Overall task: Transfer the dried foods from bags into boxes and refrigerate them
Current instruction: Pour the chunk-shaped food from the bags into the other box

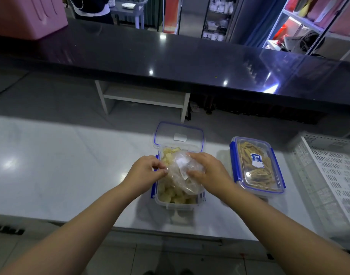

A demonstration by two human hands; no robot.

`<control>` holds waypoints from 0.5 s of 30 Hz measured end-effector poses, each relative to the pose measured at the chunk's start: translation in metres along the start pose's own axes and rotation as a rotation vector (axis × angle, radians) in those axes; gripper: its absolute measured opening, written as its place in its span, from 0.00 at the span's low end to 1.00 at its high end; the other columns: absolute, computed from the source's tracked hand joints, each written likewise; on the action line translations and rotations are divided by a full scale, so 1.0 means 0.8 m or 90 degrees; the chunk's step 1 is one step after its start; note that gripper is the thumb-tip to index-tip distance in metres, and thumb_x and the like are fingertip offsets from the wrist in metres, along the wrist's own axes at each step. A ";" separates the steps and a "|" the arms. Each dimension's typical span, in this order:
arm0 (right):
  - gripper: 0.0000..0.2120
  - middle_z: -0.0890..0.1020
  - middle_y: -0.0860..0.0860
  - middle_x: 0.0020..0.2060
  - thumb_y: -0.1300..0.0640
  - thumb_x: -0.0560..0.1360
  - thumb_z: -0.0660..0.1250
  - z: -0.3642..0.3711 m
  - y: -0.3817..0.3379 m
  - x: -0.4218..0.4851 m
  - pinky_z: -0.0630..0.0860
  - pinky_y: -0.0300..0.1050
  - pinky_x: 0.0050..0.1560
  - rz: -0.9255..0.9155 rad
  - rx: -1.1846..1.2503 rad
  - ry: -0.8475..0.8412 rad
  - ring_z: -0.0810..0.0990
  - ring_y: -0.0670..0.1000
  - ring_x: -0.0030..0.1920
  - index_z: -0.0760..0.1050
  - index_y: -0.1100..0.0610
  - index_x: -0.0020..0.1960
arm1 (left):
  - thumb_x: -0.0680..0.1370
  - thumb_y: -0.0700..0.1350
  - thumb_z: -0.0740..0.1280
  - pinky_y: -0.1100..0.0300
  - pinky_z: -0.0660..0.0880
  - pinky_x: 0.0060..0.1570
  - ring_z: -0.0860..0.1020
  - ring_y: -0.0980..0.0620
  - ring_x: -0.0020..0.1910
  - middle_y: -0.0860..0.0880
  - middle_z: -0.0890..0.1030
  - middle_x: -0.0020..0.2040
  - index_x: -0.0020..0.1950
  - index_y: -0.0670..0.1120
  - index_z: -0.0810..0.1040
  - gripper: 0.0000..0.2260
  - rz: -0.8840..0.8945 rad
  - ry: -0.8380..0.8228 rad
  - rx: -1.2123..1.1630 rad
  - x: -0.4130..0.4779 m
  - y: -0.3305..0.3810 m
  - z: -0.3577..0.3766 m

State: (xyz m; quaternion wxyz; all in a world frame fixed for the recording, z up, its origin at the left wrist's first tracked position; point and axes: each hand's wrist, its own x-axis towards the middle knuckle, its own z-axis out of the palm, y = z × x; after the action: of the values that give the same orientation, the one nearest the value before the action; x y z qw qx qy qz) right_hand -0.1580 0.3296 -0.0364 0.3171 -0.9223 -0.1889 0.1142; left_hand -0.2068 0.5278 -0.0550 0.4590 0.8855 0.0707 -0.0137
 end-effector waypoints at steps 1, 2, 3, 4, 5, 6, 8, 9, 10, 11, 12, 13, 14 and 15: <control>0.25 0.74 0.46 0.64 0.50 0.74 0.69 0.002 0.001 -0.004 0.70 0.48 0.64 -0.006 -0.012 -0.011 0.70 0.48 0.64 0.68 0.48 0.70 | 0.73 0.43 0.71 0.69 0.67 0.40 0.74 0.58 0.42 0.57 0.76 0.40 0.38 0.51 0.81 0.04 0.000 -0.014 0.018 -0.003 -0.001 0.001; 0.25 0.74 0.47 0.64 0.50 0.74 0.69 0.004 0.002 -0.007 0.69 0.45 0.64 -0.017 -0.028 -0.017 0.70 0.49 0.64 0.69 0.47 0.69 | 0.73 0.44 0.71 0.70 0.67 0.40 0.74 0.58 0.41 0.58 0.76 0.40 0.41 0.50 0.82 0.02 -0.002 -0.023 0.032 -0.006 -0.002 0.002; 0.25 0.74 0.47 0.63 0.50 0.74 0.69 0.005 0.003 -0.010 0.67 0.43 0.63 -0.027 -0.041 -0.020 0.70 0.49 0.64 0.69 0.47 0.69 | 0.73 0.44 0.71 0.71 0.67 0.40 0.74 0.57 0.42 0.57 0.75 0.41 0.42 0.50 0.83 0.02 -0.002 -0.028 0.043 -0.009 -0.003 0.002; 0.25 0.74 0.46 0.64 0.49 0.73 0.70 0.006 0.004 -0.014 0.66 0.41 0.63 -0.034 -0.046 -0.019 0.69 0.48 0.64 0.70 0.47 0.69 | 0.73 0.45 0.71 0.70 0.67 0.40 0.74 0.57 0.43 0.55 0.76 0.42 0.43 0.51 0.82 0.02 -0.004 -0.031 0.050 -0.011 -0.005 0.003; 0.25 0.73 0.46 0.64 0.49 0.73 0.70 0.007 0.004 -0.017 0.65 0.40 0.62 -0.037 -0.049 -0.019 0.69 0.47 0.64 0.70 0.47 0.69 | 0.73 0.45 0.71 0.69 0.67 0.41 0.74 0.56 0.45 0.54 0.76 0.44 0.42 0.53 0.82 0.03 -0.004 -0.032 0.054 -0.012 -0.006 0.002; 0.25 0.73 0.45 0.64 0.49 0.73 0.70 0.007 0.003 -0.020 0.65 0.39 0.62 -0.042 -0.051 -0.020 0.68 0.47 0.64 0.70 0.47 0.68 | 0.73 0.45 0.71 0.68 0.67 0.41 0.74 0.56 0.45 0.53 0.76 0.45 0.42 0.54 0.82 0.03 -0.002 -0.033 0.057 -0.014 -0.005 0.001; 0.25 0.73 0.44 0.63 0.48 0.72 0.71 0.006 0.004 -0.026 0.66 0.38 0.61 -0.057 -0.060 -0.017 0.69 0.46 0.63 0.71 0.47 0.67 | 0.73 0.45 0.71 0.69 0.68 0.40 0.73 0.57 0.44 0.54 0.76 0.43 0.42 0.52 0.83 0.03 0.007 -0.035 0.064 -0.017 -0.003 -0.001; 0.24 0.74 0.44 0.62 0.48 0.72 0.71 0.006 0.003 -0.028 0.67 0.38 0.60 -0.065 -0.064 -0.016 0.70 0.46 0.62 0.71 0.47 0.67 | 0.73 0.44 0.71 0.70 0.68 0.39 0.73 0.57 0.43 0.55 0.75 0.43 0.42 0.51 0.83 0.02 0.013 -0.039 0.070 -0.018 -0.003 -0.002; 0.24 0.74 0.44 0.61 0.48 0.71 0.72 0.006 0.003 -0.030 0.68 0.38 0.60 -0.072 -0.067 -0.017 0.70 0.46 0.61 0.72 0.47 0.66 | 0.73 0.45 0.71 0.70 0.68 0.39 0.73 0.57 0.42 0.55 0.74 0.43 0.43 0.50 0.84 0.02 0.017 -0.043 0.076 -0.019 -0.003 -0.003; 0.24 0.75 0.44 0.61 0.48 0.71 0.72 0.006 0.002 -0.031 0.68 0.39 0.61 -0.077 -0.070 -0.019 0.70 0.46 0.61 0.72 0.47 0.66 | 0.73 0.45 0.71 0.70 0.67 0.39 0.73 0.56 0.43 0.55 0.73 0.43 0.44 0.49 0.84 0.02 0.017 -0.046 0.082 -0.020 -0.003 -0.003; 0.24 0.74 0.44 0.61 0.48 0.71 0.72 0.007 0.002 -0.031 0.68 0.39 0.61 -0.081 -0.076 -0.021 0.70 0.46 0.61 0.72 0.48 0.66 | 0.73 0.45 0.71 0.71 0.67 0.39 0.73 0.56 0.44 0.54 0.73 0.44 0.44 0.48 0.84 0.03 0.017 -0.046 0.085 -0.020 -0.003 -0.002; 0.25 0.74 0.44 0.61 0.48 0.71 0.72 0.008 0.001 -0.029 0.68 0.39 0.61 -0.082 -0.084 -0.022 0.70 0.46 0.62 0.72 0.48 0.66 | 0.73 0.45 0.71 0.72 0.66 0.39 0.73 0.55 0.45 0.54 0.74 0.44 0.45 0.48 0.84 0.03 0.016 -0.042 0.086 -0.019 -0.004 -0.002; 0.25 0.74 0.45 0.61 0.48 0.71 0.72 0.009 0.000 -0.026 0.68 0.39 0.61 -0.081 -0.093 -0.019 0.70 0.46 0.62 0.71 0.48 0.66 | 0.73 0.44 0.71 0.73 0.66 0.39 0.73 0.55 0.46 0.53 0.75 0.44 0.45 0.48 0.84 0.03 0.015 -0.034 0.081 -0.017 -0.005 -0.001; 0.25 0.74 0.45 0.61 0.48 0.71 0.72 0.011 -0.001 -0.022 0.67 0.39 0.60 -0.077 -0.104 -0.016 0.69 0.47 0.62 0.71 0.48 0.67 | 0.73 0.44 0.71 0.74 0.65 0.39 0.73 0.56 0.46 0.54 0.76 0.43 0.45 0.47 0.84 0.04 0.015 -0.025 0.075 -0.014 -0.006 0.001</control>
State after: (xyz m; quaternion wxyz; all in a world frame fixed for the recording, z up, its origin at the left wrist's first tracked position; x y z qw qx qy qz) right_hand -0.1771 0.3272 -0.0409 0.2445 -0.9307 -0.2566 0.0904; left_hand -0.2184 0.5287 -0.0581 0.4075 0.9113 0.0503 -0.0300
